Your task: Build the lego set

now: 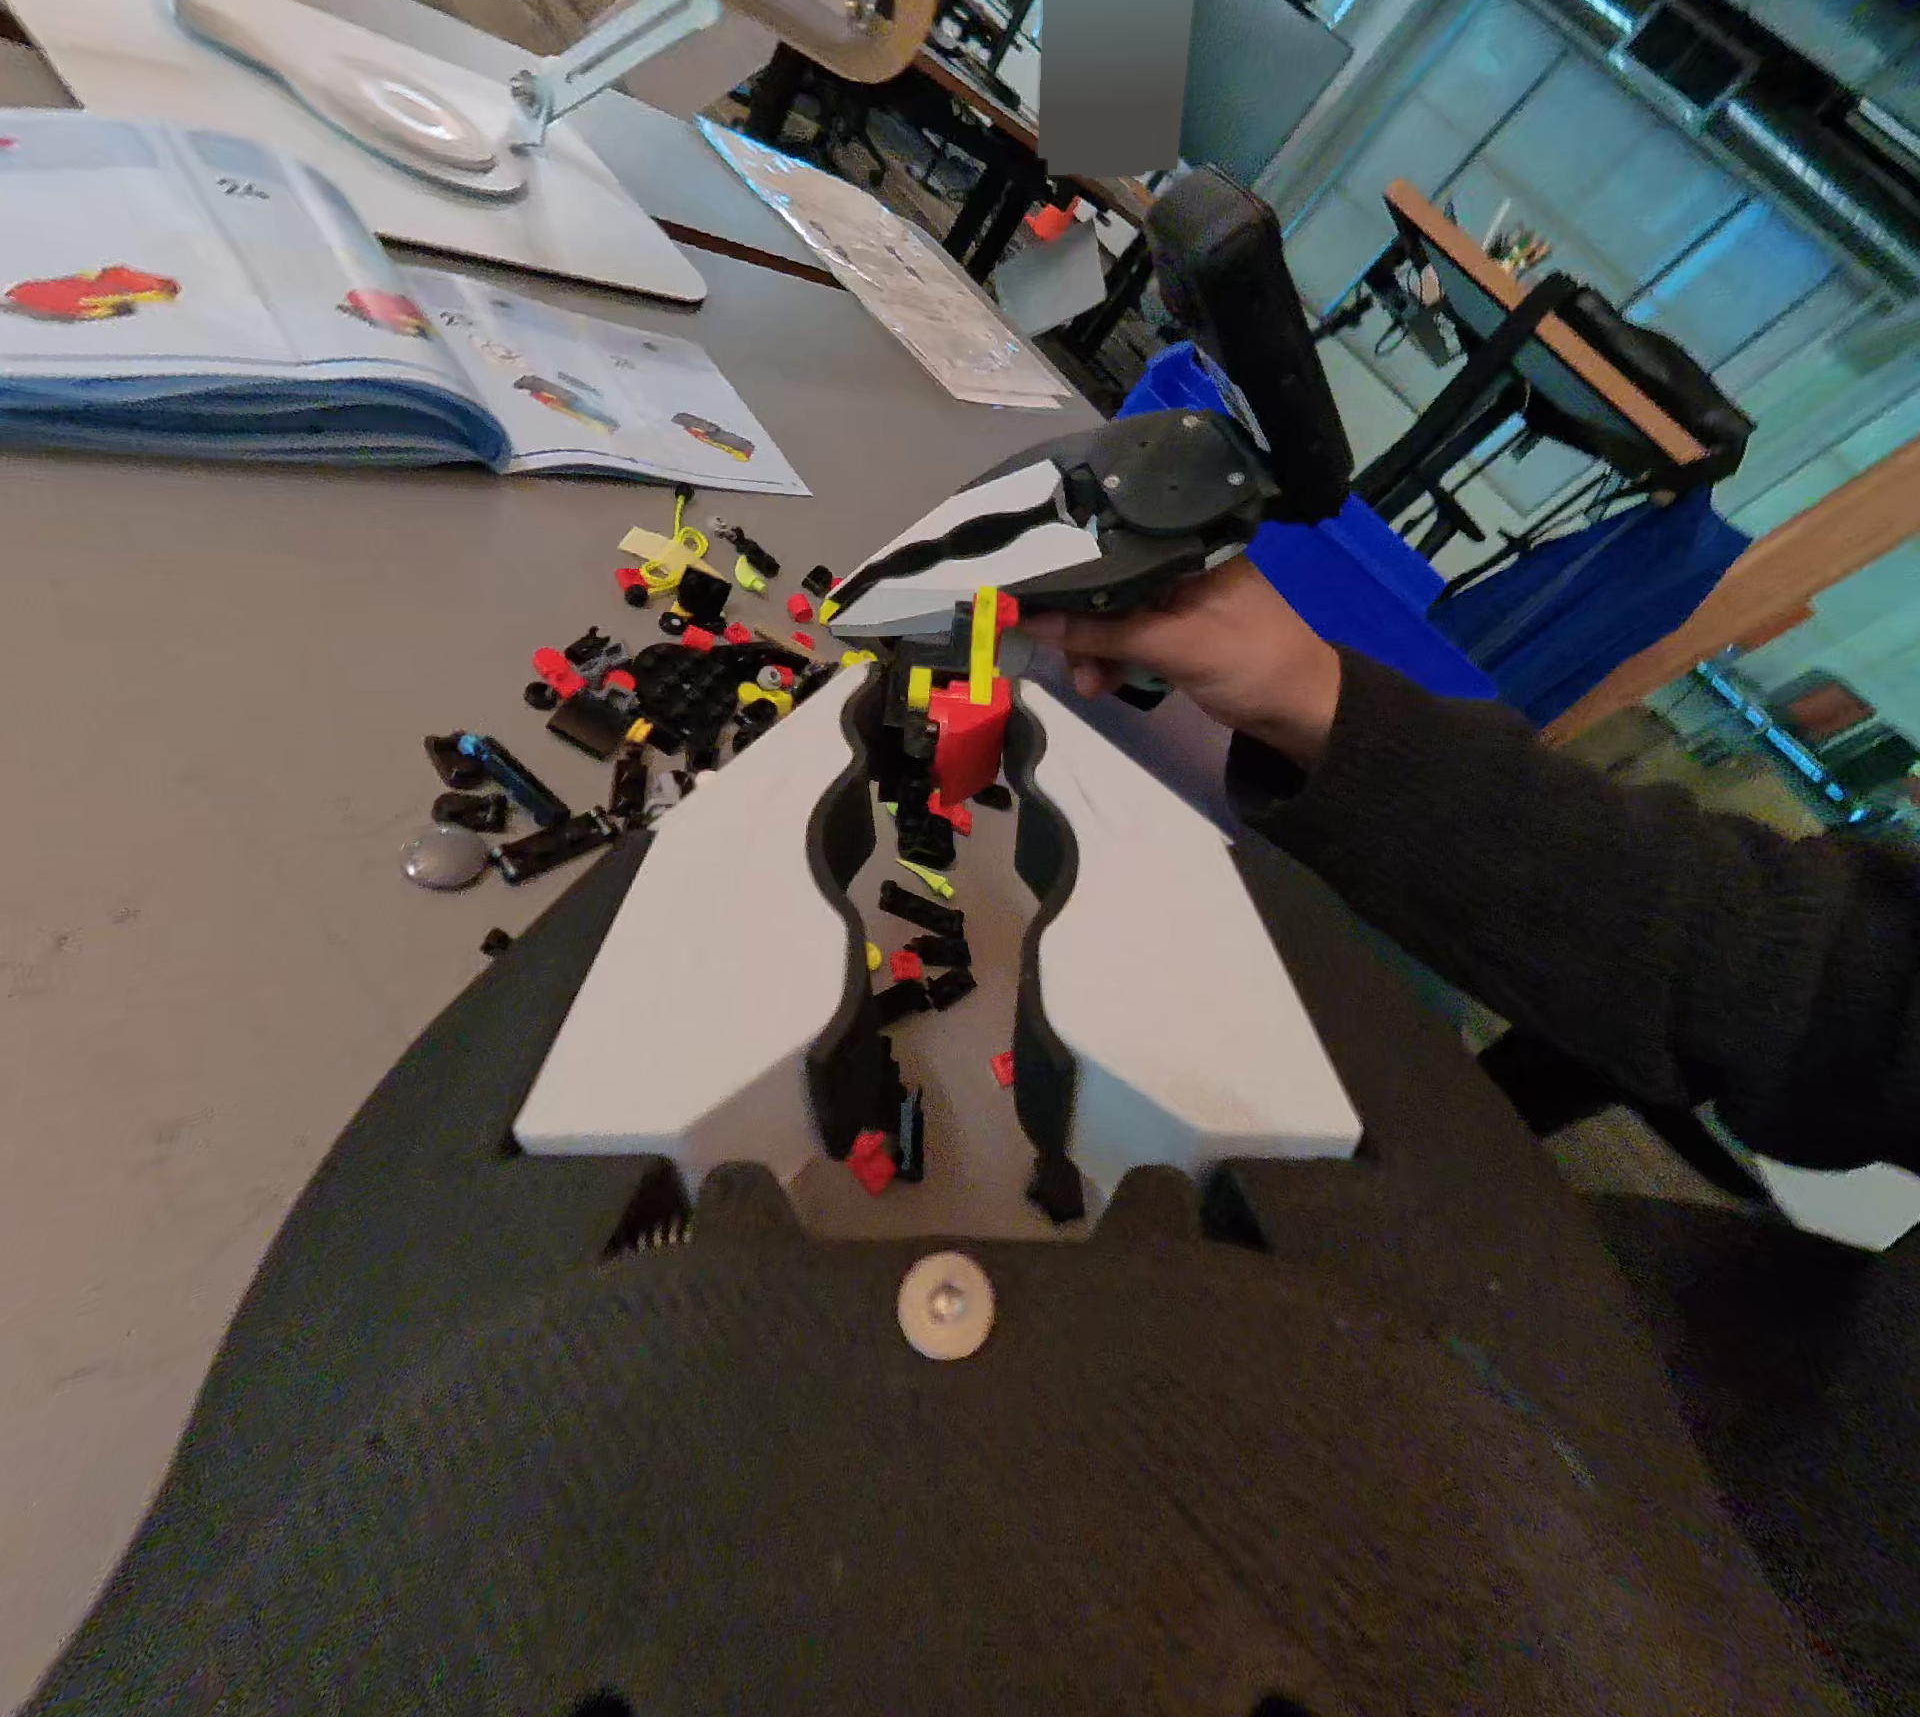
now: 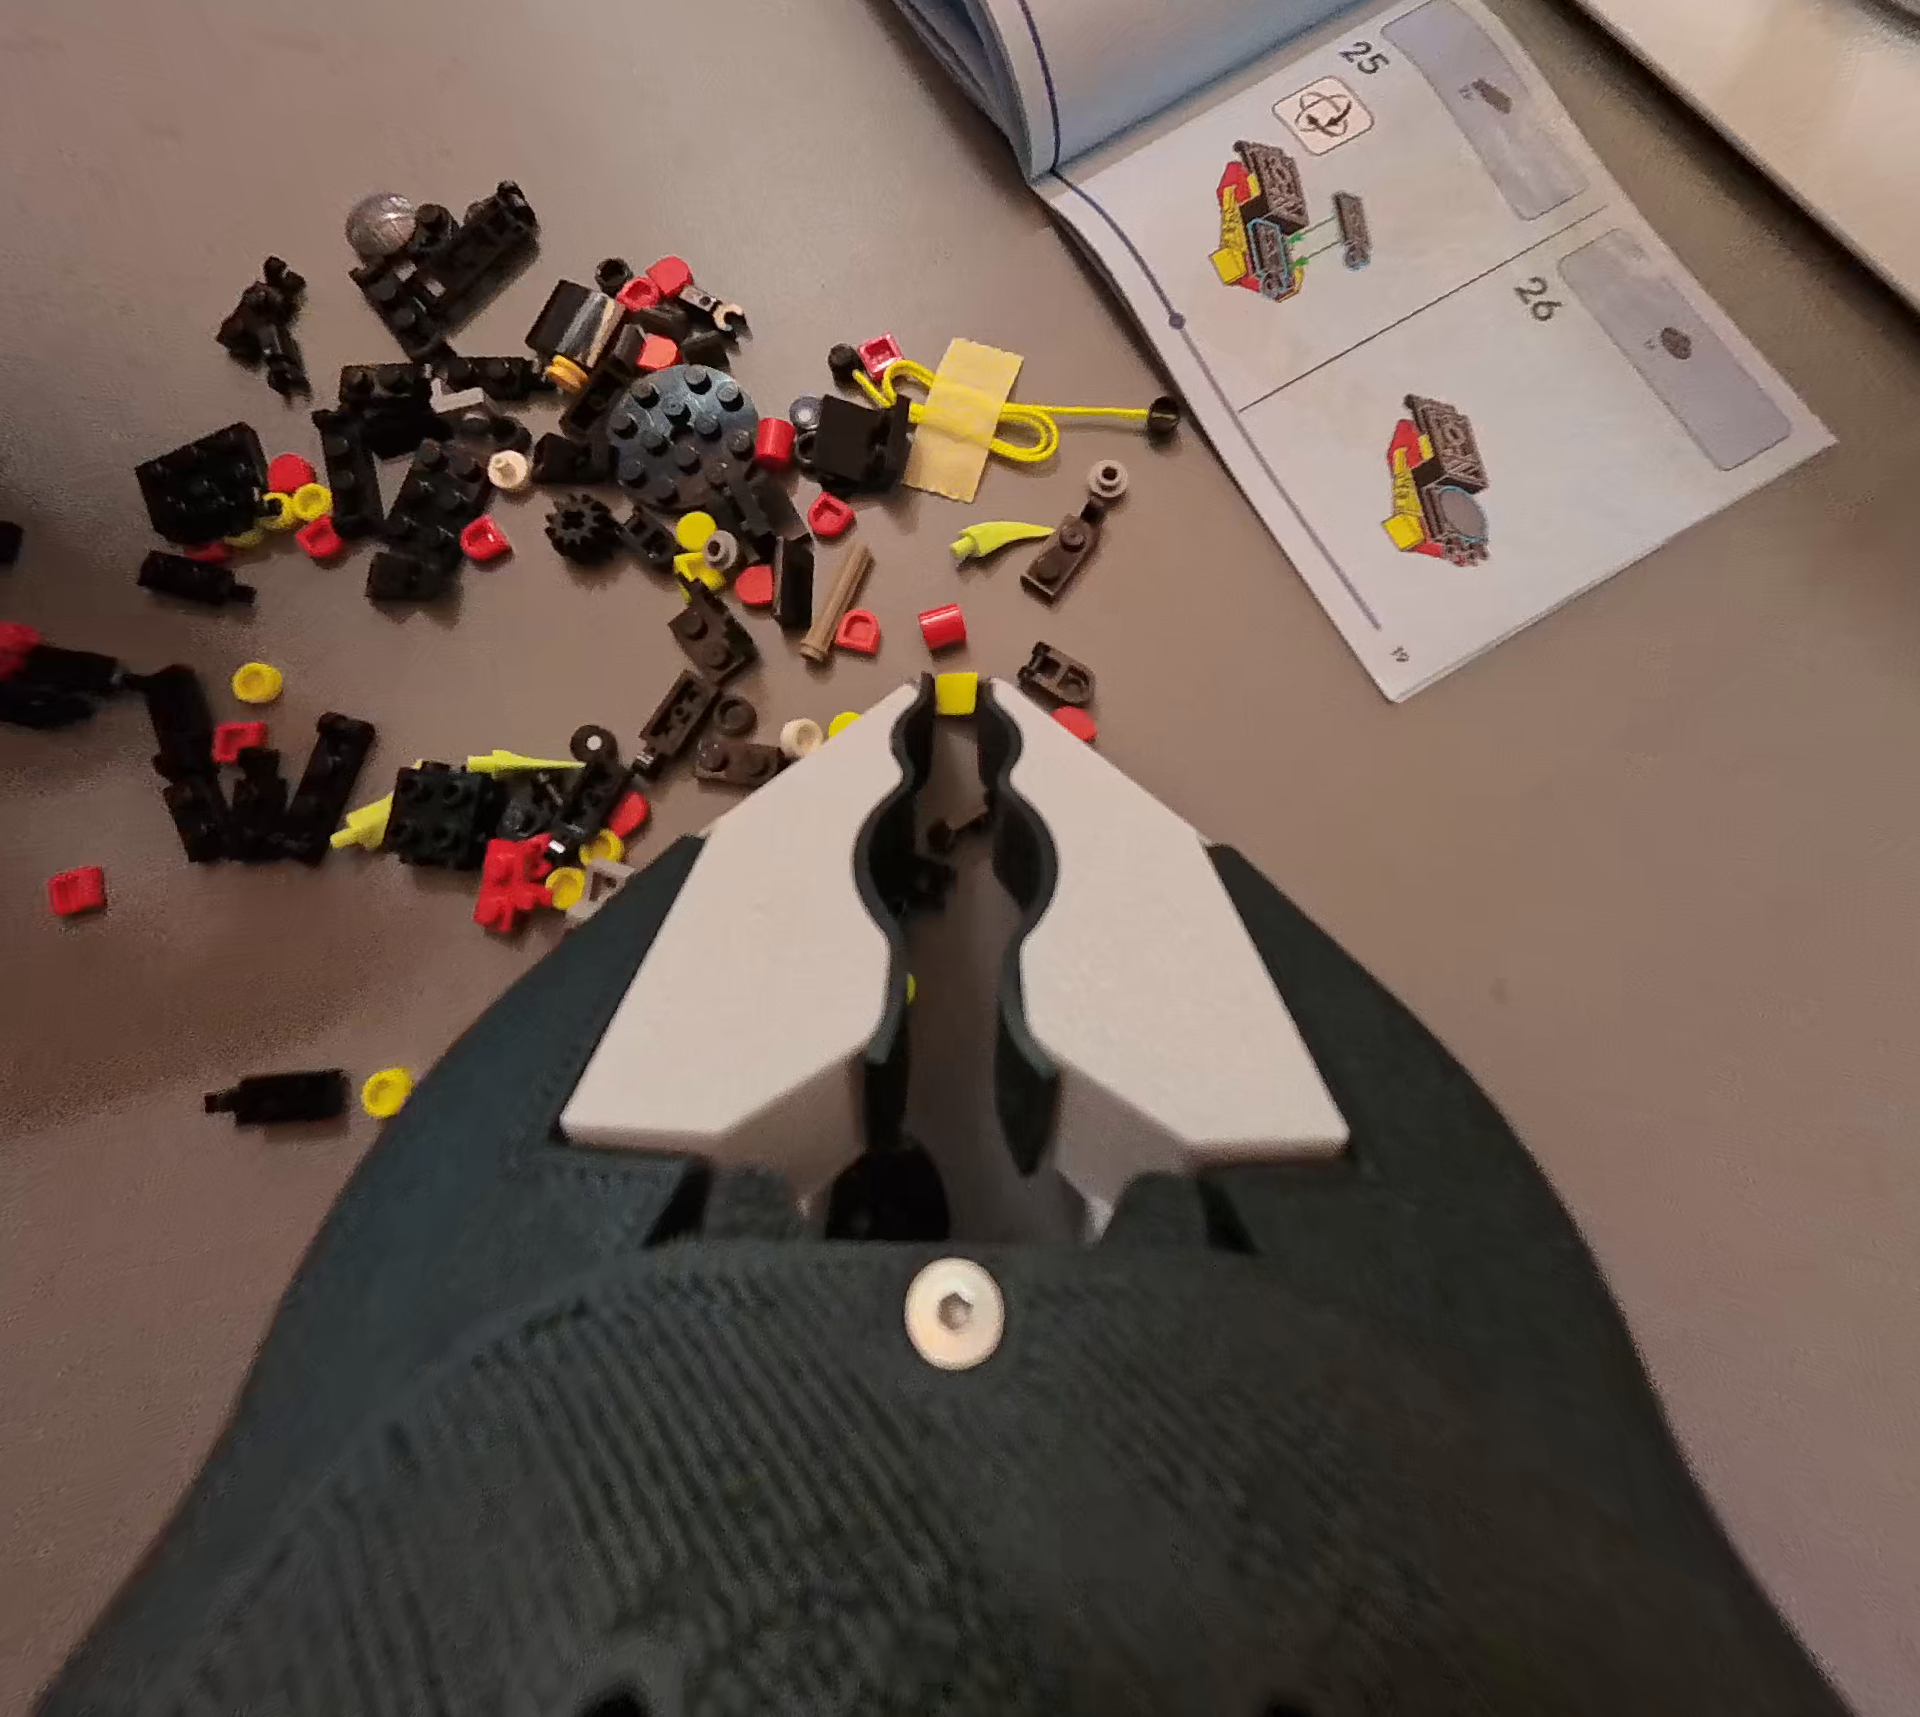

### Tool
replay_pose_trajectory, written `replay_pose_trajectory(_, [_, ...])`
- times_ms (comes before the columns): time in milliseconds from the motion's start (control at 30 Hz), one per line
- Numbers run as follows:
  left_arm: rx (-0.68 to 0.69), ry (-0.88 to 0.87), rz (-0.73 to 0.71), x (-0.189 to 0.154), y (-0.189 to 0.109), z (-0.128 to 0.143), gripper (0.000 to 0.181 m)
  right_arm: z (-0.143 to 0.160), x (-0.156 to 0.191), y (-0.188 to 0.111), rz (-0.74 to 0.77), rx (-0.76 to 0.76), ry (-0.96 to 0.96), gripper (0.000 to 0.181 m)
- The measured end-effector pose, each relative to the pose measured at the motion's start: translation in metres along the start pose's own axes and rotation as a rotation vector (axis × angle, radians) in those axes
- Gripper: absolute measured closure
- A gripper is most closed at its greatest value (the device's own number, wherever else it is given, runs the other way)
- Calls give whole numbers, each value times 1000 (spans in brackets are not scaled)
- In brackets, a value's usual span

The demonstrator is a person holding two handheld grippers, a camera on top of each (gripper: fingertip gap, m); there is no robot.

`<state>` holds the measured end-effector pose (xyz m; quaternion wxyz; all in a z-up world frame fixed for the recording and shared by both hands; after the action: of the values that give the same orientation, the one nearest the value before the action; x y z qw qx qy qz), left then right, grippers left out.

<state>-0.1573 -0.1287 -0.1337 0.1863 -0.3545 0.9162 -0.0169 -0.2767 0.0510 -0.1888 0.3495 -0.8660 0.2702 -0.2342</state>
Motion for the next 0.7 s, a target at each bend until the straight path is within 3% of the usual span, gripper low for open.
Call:
replay_pose_trajectory(333, [-11, 262, 112, -33, 6, -6, 162, -12, 18, -39, -200, -197, -36, 176])
replay_pose_trajectory(700, [-32, 737, 193, -76, 23, -4, 162, 23, 66, -123, -357, -414, -272, 176])
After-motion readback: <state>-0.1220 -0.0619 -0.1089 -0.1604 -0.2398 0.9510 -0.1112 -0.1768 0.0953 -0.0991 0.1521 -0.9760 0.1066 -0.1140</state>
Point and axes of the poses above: each gripper's, where its closed fingertips meet, y out along the fingers, z out of its underside, x = y × z across the jaws, the point moved 7 cm from there along -y, back along the fingers, and after that the axes turned 15 degrees about y, right-handed, at the moved point
